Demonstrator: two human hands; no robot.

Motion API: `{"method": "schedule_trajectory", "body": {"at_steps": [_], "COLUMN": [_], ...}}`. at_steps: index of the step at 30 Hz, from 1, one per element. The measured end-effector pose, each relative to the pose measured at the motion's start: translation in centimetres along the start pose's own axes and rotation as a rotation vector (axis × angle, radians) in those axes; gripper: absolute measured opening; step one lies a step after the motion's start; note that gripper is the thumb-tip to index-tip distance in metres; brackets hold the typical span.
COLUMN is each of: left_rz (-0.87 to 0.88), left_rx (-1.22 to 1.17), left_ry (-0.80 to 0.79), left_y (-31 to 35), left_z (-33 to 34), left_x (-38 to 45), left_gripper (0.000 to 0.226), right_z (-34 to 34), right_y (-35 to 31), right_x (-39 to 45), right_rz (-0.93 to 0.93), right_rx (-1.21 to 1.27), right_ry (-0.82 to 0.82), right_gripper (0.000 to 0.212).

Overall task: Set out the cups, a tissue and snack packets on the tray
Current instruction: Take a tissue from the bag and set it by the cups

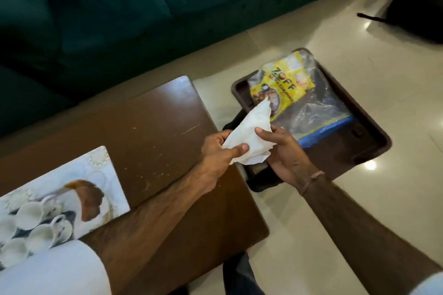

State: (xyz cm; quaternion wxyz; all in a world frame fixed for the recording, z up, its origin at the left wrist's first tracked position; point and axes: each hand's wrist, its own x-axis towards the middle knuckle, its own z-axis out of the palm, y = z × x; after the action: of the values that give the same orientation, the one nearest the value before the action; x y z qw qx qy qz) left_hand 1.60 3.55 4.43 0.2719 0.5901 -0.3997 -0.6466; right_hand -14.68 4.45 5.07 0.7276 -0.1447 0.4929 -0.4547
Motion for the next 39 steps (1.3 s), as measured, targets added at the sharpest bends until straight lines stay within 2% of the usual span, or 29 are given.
{"method": "schedule_trajectory", "body": {"at_steps": [5,8,13,17,19,21,25,27,30,32,34,39], "left_rz": [-0.093,-0.097,-0.112,-0.186,-0.204,-0.214,-0.152,-0.124,-0.115,-0.134,-0.165,-0.324], "left_rx": [-0.228,-0.25,-0.277,-0.392,-0.468,-0.563,-0.634,-0.61,-0.472,-0.391,-0.36,-0.512], "left_ry": [0.077,0.121,0.256,0.393,0.439,0.454,0.46,0.477,0.495,0.499,0.51,0.605], "left_y": [-1.0,-2.3,-5.9,-9.5,-11.4,-13.0,-15.0,-15.5,-16.4,-17.0,-17.9,-19.9], "left_z": [-8.3,-13.0,-19.8,-23.2,-24.8,-26.3,-27.9,-28.3,-28.8,-29.1,-29.6,-30.8], "left_x": [-3.4,-5.9,-9.9,-12.6,-13.9,-15.0,-16.5,-17.0,-17.7,-17.9,-17.9,-17.8], "left_gripper": [0.037,0.031,0.022,0.04,0.04,0.035,0.025,0.023,0.017,0.014,0.014,0.025], "right_z": [6.8,10.9,16.3,19.1,20.1,21.3,23.4,24.2,25.2,26.0,26.7,27.5], "right_y": [3.0,5.5,11.0,15.5,17.6,19.8,23.6,24.7,25.6,26.1,27.0,29.2], "right_x": [0.9,0.9,1.0,1.2,1.2,0.8,-0.2,-0.6,-0.7,-0.5,-0.1,1.0], "right_rz": [0.024,0.044,0.101,0.258,0.313,0.267,0.139,0.201,0.368,0.408,0.416,0.434], "right_rx": [-0.234,-0.324,-0.411,-0.453,-0.471,-0.588,-0.878,-0.839,-0.605,-0.578,-0.654,-0.583], "right_ry": [-0.11,-0.155,-0.249,-0.355,-0.399,-0.34,-0.156,-0.142,-0.152,-0.174,-0.171,-0.083], "right_gripper": [0.041,0.043,0.034,0.054,0.068,0.07,0.044,0.032,0.029,0.033,0.042,0.038]}}
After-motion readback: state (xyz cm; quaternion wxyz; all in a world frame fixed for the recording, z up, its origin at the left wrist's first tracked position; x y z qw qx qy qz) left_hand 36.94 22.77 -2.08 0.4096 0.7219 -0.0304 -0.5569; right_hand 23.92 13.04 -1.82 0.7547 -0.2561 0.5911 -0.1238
